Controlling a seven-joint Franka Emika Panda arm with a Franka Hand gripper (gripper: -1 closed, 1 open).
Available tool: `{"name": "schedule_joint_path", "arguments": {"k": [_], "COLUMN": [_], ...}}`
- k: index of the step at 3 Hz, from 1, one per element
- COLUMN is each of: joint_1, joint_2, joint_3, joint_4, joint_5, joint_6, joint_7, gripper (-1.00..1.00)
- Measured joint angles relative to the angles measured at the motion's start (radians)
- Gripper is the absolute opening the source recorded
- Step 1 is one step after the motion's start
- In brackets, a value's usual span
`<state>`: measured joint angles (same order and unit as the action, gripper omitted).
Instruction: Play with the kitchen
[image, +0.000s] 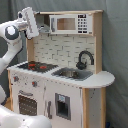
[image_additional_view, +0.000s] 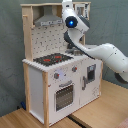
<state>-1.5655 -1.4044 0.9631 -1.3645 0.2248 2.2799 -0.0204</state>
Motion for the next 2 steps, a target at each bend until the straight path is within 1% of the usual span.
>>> {"name": "schedule_joint_path", "arguments": {"k": [1,2], "joint_1": [-0.014,-0.015], "joint_2": [0.0,0.0], "joint_3": [0.014,0.016], "joint_4": [0.003,0.003], "joint_5": [0.0,0.0], "joint_6": [-0.027,-0.029], "joint_7": [0.004,0.004], "gripper": [1.0,-1.0]}}
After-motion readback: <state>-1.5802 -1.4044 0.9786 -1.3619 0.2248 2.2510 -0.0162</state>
